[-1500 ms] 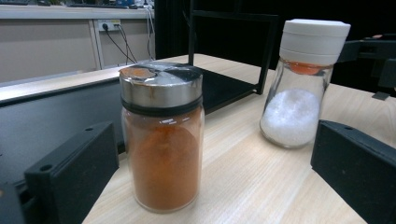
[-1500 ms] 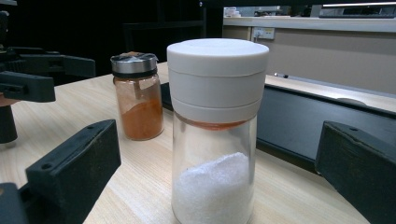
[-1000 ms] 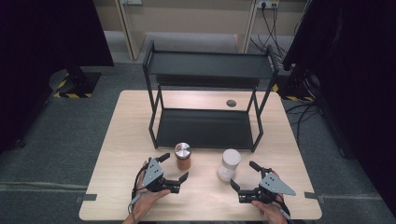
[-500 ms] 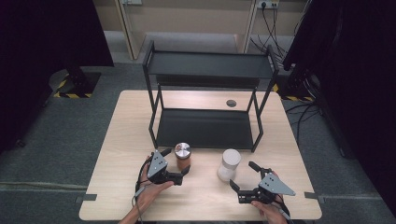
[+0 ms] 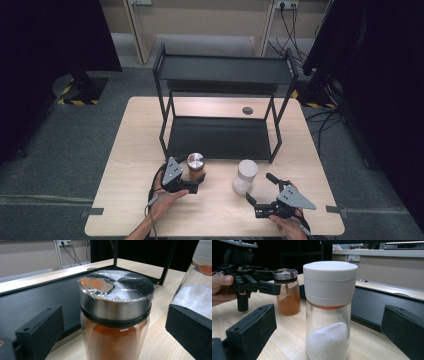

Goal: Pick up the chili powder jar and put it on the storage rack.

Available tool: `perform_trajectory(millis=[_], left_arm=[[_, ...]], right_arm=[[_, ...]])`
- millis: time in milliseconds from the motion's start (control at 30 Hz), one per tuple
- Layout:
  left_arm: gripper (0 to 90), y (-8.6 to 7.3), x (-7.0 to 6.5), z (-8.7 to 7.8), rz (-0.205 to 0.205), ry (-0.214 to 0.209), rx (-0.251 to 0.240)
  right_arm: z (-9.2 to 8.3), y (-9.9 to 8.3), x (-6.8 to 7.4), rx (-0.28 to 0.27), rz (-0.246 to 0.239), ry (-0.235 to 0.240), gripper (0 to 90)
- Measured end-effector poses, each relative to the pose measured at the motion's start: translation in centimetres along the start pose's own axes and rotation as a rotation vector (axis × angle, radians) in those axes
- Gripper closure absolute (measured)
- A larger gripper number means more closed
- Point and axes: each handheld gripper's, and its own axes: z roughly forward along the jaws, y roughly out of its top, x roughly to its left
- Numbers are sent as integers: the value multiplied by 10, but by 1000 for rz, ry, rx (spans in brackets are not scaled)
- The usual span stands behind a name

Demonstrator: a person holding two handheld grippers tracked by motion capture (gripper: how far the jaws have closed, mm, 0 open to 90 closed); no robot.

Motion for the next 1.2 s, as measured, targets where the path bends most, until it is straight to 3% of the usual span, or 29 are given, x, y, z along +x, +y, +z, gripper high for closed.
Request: perform_trajectory(millis=[267,567,933,1200], left_arm=[[90,5,5,8,1,-10,33],[298,6,10,13,7,-36,63],[303,9,10,10,23,-55,56],[303,24,13,5,30,-73,45]], right_arm=[[0,0,0,0,3,-2,4],[0,0,0,0,3,-2,4],[0,1,0,5,0,-1,4],[1,1,0,9,1,2,4]])
